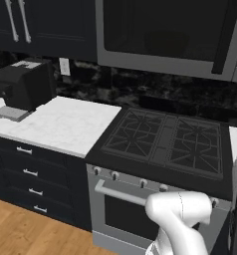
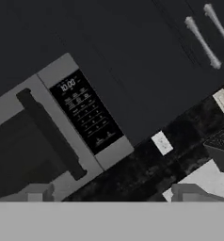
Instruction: Pick the tomato from the sink and place it in the bowl. Then pick the bowl and place it in the microwave. Then close the microwave door and press the start button.
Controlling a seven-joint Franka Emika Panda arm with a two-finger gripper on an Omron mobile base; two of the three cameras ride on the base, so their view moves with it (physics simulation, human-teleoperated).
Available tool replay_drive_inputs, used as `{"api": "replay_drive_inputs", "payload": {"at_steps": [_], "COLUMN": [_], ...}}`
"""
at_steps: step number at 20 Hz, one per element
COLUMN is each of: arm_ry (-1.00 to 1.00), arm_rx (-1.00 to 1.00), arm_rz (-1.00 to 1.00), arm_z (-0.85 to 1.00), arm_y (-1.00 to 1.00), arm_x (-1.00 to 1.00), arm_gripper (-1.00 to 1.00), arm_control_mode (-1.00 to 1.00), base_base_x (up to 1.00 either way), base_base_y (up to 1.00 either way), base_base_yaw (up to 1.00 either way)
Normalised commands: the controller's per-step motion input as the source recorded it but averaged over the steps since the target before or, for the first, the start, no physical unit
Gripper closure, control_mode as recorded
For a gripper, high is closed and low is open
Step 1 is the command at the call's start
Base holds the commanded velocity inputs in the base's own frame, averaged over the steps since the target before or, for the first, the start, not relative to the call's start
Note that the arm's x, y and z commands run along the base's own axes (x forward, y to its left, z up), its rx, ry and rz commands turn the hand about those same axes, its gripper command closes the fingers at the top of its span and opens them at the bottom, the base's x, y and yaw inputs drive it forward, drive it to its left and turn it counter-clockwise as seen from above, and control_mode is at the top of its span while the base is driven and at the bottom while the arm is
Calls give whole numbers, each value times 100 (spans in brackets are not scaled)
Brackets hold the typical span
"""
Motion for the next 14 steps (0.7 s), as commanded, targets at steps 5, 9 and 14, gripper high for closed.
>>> {"api": "replay_drive_inputs", "payload": {"at_steps": [5, 9, 14], "arm_ry": [34, 17, 1], "arm_rx": [-37, -42, -22], "arm_rz": [12, 0, -1], "arm_z": [1, 0, 0], "arm_y": [19, 22, 0], "arm_x": [15, 21, 12], "arm_gripper": [-100, 100, 100], "arm_control_mode": [-100, -100, -100], "base_base_x": [0, 0, 0], "base_base_y": [0, 0, 0], "base_base_yaw": [0, 0, 0]}}
